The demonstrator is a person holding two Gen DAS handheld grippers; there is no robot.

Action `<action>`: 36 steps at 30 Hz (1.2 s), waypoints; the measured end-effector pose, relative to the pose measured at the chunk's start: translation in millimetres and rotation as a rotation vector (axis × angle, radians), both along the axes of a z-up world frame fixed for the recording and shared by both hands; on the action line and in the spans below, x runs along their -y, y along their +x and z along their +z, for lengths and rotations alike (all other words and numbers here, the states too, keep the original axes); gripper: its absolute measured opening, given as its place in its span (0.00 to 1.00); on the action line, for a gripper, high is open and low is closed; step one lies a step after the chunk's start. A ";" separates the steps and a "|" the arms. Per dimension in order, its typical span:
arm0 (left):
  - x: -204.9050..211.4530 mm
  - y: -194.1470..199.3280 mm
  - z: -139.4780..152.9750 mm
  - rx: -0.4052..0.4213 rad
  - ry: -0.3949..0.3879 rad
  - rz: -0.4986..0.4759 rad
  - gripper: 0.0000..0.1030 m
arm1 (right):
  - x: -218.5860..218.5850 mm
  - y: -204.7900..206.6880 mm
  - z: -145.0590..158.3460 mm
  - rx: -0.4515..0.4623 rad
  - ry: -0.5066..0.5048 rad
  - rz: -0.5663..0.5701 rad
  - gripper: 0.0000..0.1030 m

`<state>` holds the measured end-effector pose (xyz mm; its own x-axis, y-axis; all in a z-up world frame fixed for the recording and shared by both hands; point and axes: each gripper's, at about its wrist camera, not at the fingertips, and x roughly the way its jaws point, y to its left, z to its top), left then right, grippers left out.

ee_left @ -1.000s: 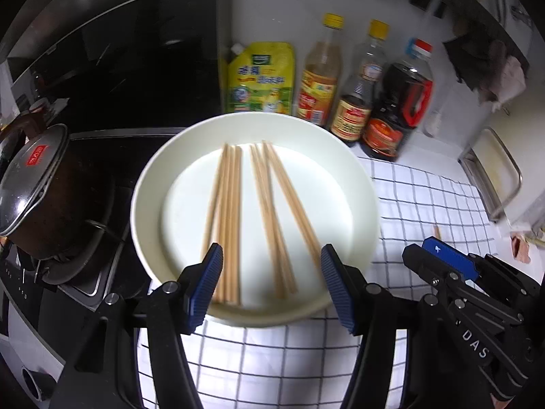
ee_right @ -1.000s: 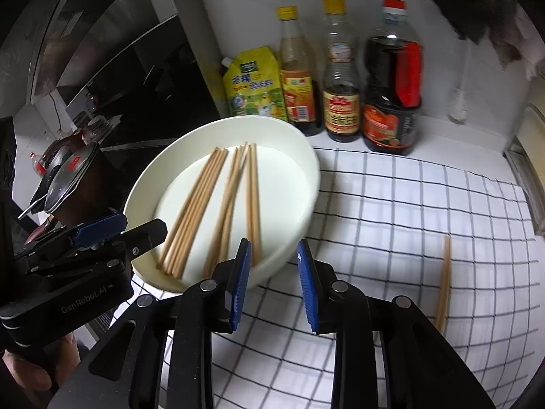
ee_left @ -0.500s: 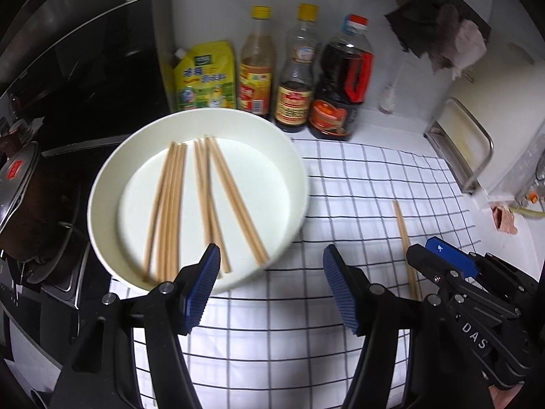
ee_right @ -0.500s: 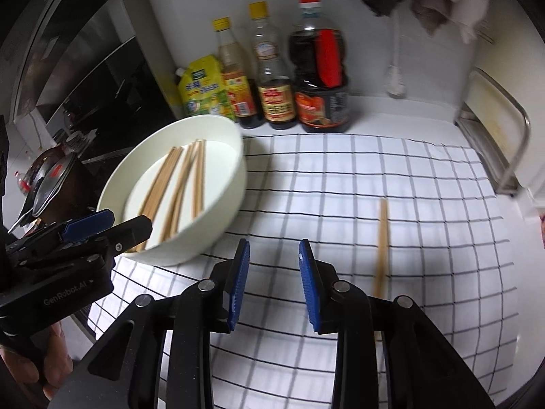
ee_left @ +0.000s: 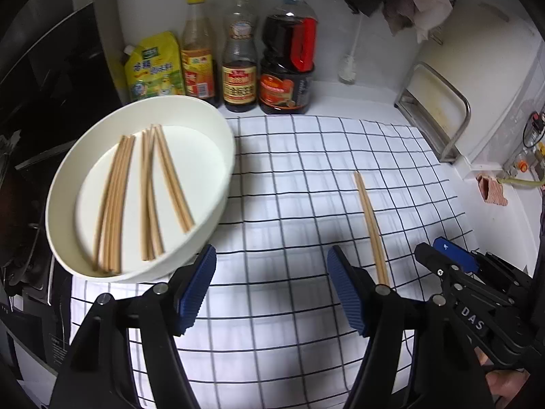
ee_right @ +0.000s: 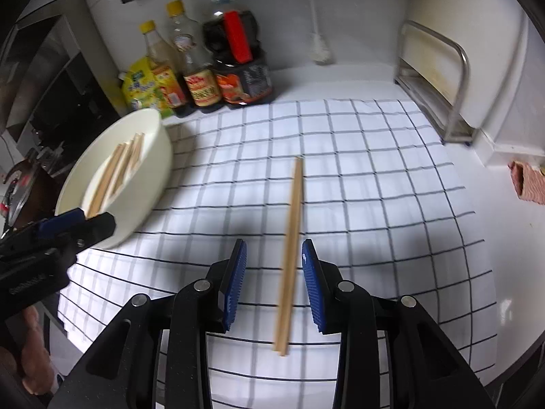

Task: Organize utensils
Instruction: 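Withdraw both open tools from the basin toward the last chopsticks on the cloth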

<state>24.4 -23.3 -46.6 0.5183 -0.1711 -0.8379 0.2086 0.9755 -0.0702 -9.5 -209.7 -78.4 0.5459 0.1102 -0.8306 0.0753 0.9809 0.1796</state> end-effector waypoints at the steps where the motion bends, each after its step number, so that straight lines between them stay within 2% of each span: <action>1: 4.5 0.3 -2.5 -0.003 0.004 -0.003 0.65 | 4.0 -0.4 -3.4 -0.006 0.000 -0.004 0.32; 16: 40.9 7.4 -45.8 -0.069 0.059 -0.034 0.65 | 31.1 10.9 -52.2 -0.059 0.033 -0.026 0.32; 36: 41.9 18.9 -62.8 -0.092 0.084 -0.021 0.66 | 30.2 24.0 -73.9 -0.062 0.036 -0.022 0.32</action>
